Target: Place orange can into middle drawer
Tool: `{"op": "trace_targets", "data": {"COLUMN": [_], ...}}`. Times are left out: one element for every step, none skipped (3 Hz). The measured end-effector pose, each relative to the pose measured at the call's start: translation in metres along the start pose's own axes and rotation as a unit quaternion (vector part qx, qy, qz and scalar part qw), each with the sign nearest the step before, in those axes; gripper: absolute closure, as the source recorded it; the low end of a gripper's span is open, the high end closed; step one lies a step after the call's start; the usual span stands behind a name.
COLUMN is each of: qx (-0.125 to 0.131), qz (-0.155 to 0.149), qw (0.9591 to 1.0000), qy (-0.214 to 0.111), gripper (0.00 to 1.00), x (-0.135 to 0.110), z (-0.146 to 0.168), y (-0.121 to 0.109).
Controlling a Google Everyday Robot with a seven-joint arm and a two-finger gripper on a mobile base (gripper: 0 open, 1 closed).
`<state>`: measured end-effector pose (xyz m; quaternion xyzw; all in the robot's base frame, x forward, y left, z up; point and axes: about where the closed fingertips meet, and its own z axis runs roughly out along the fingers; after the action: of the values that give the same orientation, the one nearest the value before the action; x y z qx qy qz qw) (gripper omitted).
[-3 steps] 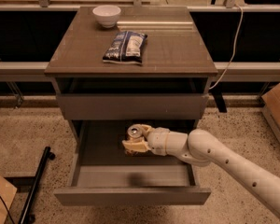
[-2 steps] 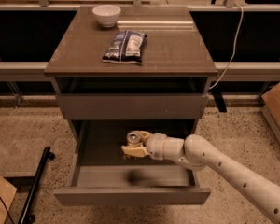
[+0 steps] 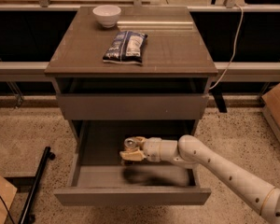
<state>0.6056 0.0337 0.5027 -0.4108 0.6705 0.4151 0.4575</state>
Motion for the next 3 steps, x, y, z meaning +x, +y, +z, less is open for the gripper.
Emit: {"op": "trace_targets", "data": {"qx": [-0.032,-0.058,-0.075], "qz": [0.007,0.007,0.000], "qw": [0.9994,0.9982,0.9968], "qy": [0.009,0.017,0.028], "gripper": [0.59,0.36,0.14], "x": [0.011,0.017,0.017], "z": [0.012,0.022,0.028], "y": [0.004,0.013,0.020]}}
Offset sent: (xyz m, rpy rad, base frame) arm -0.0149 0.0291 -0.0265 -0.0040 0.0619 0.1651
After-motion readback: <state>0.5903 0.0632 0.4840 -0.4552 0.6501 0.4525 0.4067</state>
